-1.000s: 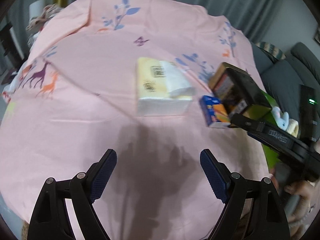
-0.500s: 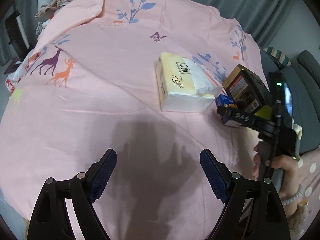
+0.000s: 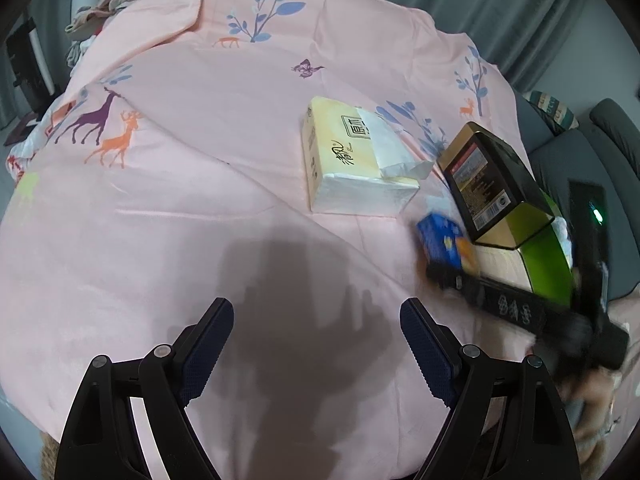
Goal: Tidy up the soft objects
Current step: 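Grasp the blue Tempo tissue pack with the right gripper and lift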
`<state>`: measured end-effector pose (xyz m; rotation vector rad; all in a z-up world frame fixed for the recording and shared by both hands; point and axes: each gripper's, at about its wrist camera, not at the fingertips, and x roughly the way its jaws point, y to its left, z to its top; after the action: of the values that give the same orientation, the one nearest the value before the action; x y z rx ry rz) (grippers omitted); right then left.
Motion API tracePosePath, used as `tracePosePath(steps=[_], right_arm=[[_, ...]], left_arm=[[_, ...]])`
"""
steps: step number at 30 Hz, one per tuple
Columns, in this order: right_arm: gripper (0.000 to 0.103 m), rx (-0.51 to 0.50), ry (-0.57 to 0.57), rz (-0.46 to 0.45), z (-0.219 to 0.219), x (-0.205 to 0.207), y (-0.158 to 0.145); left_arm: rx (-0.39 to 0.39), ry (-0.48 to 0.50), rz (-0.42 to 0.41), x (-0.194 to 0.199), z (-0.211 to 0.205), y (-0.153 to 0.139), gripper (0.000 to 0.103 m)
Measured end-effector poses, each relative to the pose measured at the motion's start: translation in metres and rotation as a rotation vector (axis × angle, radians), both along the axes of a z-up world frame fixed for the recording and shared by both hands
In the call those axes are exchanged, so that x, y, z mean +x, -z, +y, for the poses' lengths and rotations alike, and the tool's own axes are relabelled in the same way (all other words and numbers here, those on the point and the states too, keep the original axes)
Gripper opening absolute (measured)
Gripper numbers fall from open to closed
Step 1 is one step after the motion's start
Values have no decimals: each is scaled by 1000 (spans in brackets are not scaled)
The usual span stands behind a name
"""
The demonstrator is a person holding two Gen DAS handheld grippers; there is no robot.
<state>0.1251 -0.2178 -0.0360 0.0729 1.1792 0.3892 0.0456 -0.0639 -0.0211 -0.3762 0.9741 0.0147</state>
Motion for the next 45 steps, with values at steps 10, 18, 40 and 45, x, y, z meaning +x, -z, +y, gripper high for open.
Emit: tracePosePath(steps=[10, 18, 40, 45], right_arm=[[53, 28, -94, 38, 16, -56, -2], [71, 106, -47, 3, -4, -60, -25], [39, 336, -8, 146, -26, -28, -1], [40, 331, -25, 183, -22, -25, 12]], left_arm=[[-29, -12, -16, -16, 1, -1, 86], [-75, -7, -25, -21, -1, -3, 86], [-186, 132, 41, 4, -62, 24, 52], [-239, 147, 50, 6, -65, 32, 41]])
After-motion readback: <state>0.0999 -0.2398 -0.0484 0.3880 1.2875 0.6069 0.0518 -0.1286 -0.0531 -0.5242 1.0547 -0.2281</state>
